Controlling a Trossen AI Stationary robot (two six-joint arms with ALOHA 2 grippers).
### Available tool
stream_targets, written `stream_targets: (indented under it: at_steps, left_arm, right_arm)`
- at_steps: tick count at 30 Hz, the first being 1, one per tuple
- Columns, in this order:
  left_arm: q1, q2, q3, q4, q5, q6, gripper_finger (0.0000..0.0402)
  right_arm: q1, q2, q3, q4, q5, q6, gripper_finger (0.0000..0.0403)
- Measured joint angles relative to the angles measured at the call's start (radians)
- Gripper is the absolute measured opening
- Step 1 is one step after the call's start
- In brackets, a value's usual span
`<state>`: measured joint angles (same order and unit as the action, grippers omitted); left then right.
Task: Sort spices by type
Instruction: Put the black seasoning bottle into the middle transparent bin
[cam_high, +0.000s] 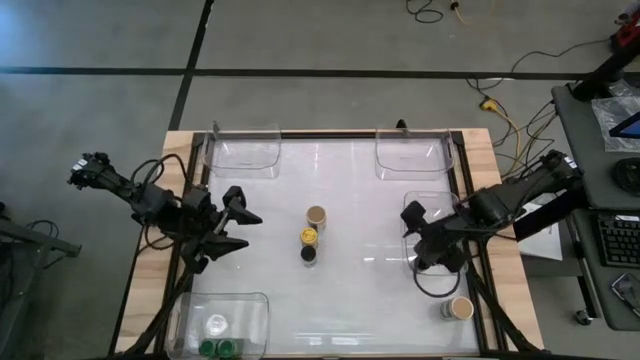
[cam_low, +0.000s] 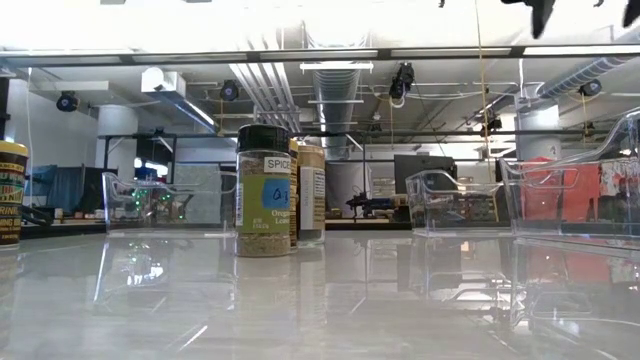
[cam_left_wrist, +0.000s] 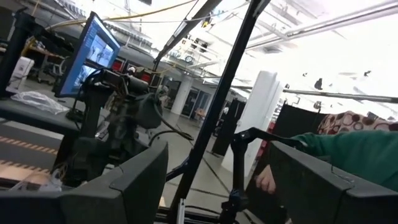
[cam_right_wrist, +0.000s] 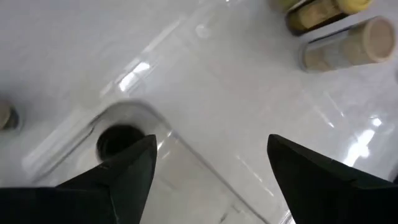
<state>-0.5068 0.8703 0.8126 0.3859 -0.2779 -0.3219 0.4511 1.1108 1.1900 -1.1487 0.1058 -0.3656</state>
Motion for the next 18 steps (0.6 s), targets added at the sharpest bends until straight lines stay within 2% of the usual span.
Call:
stream_targets:
  at_steps: [8,14,18]
  left_arm:
    - [0.000,0.085,0.095,-0.041,-0.003,0.049,0.0261]
    - [0.000,0.101,0.259,-0.429,-0.090,0.025,0.0261]
    - [0.000,0.093,0.337,-0.621,-0.170,0.026,0.0261]
  right_arm:
    - [0.000,0.119,0.059,0.170,0.002,0.118,0.0317]
    - [-0.001,0.233,0.172,0.201,0.034,0.155,0.0322]
    - [-0.021,0.298,0.217,0.218,0.057,0.219,0.0322]
